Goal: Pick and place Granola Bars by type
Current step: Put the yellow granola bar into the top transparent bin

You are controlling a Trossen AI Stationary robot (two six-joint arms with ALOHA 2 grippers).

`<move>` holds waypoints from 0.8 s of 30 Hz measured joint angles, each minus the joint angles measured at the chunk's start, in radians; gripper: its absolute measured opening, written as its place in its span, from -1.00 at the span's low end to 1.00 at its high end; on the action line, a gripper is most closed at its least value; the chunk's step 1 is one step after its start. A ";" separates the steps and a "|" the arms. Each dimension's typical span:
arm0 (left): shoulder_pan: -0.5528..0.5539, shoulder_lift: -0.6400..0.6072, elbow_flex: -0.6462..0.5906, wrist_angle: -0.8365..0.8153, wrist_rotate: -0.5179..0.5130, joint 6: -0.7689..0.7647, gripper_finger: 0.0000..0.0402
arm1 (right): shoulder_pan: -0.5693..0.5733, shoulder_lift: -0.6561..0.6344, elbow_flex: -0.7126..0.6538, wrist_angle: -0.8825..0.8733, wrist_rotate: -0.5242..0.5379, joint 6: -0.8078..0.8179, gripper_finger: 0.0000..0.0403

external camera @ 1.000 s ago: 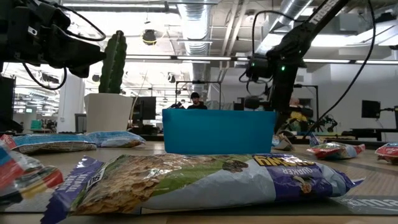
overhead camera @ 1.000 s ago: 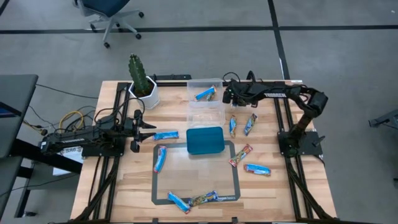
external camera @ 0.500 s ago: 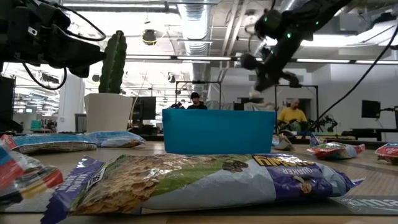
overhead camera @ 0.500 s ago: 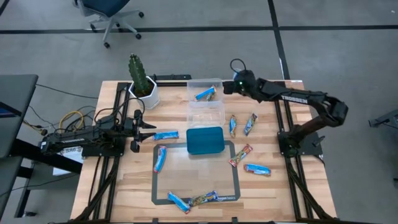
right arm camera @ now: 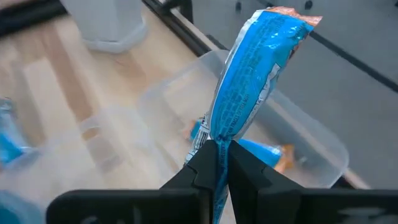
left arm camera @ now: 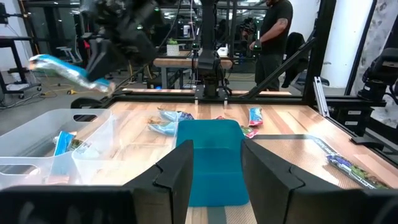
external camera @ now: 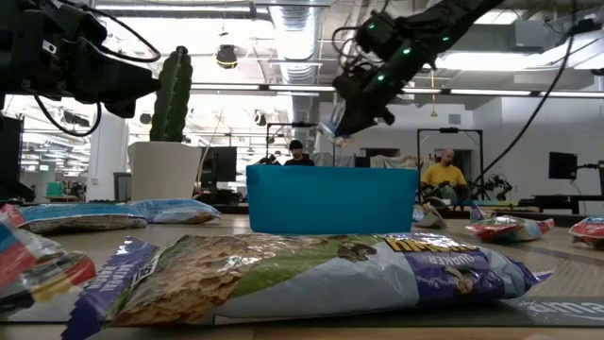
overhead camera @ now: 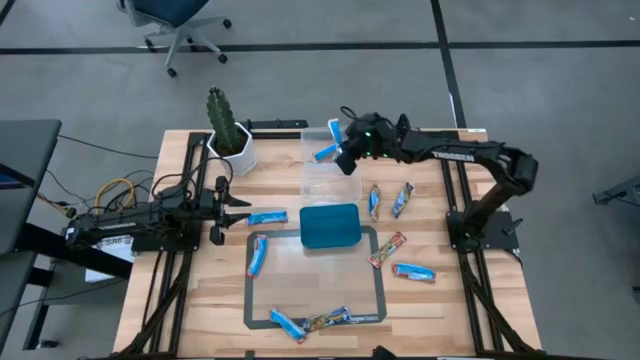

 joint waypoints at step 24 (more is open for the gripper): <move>0.000 0.000 0.000 -0.003 -0.025 0.001 -0.37 | -0.025 0.273 0.338 -0.317 0.085 -0.051 -0.65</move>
